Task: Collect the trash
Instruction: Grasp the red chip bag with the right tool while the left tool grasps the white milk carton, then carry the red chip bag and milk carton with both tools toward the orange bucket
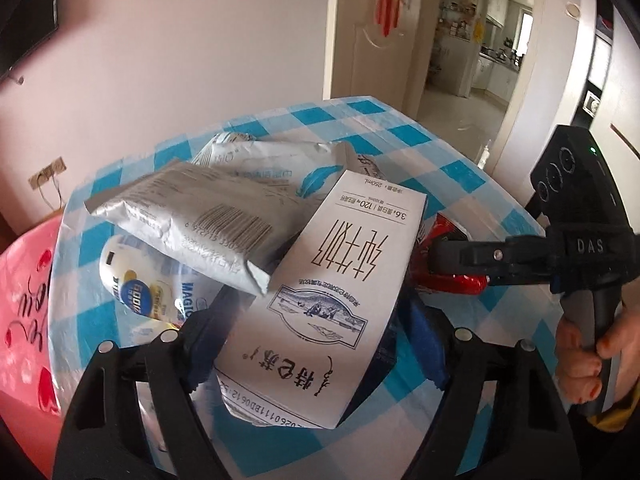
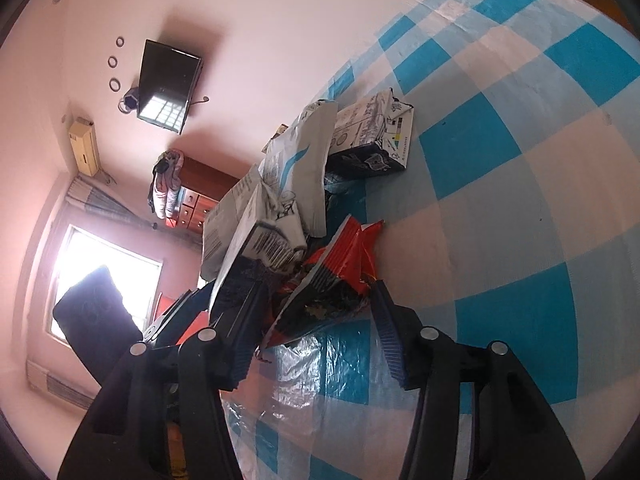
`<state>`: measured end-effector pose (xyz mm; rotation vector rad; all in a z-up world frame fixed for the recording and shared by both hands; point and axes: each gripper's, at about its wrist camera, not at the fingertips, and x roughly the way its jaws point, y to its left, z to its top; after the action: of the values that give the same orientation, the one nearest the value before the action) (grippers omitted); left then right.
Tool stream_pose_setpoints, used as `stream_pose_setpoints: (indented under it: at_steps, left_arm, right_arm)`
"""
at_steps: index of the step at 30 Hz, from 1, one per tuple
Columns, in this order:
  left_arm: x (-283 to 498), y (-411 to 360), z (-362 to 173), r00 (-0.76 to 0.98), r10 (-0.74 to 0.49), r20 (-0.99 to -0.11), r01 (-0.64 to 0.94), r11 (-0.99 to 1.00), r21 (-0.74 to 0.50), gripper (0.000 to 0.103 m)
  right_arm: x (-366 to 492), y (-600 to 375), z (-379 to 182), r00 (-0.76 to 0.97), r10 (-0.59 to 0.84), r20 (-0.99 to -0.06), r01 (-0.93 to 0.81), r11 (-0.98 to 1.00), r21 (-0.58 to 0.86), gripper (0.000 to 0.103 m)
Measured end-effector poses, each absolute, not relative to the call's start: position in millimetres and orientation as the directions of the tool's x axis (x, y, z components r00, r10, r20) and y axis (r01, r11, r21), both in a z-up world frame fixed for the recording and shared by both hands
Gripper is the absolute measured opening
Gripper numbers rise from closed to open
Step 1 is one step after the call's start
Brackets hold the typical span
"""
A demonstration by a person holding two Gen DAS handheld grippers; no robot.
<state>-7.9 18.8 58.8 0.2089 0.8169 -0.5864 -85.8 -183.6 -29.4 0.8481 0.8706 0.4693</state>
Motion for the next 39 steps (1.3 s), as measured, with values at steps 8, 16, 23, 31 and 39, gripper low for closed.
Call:
stream_pose_setpoints:
  at_steps: [8, 16, 23, 31, 39]
  left_arm:
    - [-21, 21, 59, 0.547, -0.42, -0.724, 0.513, 0.852, -0.106, 0.073]
    - [-49, 41, 77, 0.585, -0.466, -0.664, 0.468, 0.862, -0.192, 0.072]
    - [-77, 67, 107, 0.653, -0.465, -0.597, 0.438, 0.876, -0.203, 0.073]
    - [-96, 149, 148, 0.801, -0.308, -0.514, 0.244, 0.951, -0.19, 0.073]
    - [-115, 270, 179, 0.885, 0.029, -0.464, -0.103, 0.985, -0.135, 0.073]
  right_arm:
    - [-98, -180, -18, 0.592, 0.634, -0.497, -0.029, 0.633, 0.774, 0.045]
    - [-124, -183, -9, 0.614, 0.586, -0.528, -0.031, 0.687, 0.726, 0.043]
    - [-143, -184, 25, 0.653, 0.576, -0.492, -0.068, 0.692, 0.719, 0.043]
    - [-133, -118, 89, 0.609, 0.659, -0.442, -0.253, 0.689, 0.679, 0.043]
    - [-94, 15, 141, 0.423, 0.812, -0.402, -0.49, 0.579, 0.652, 0.043]
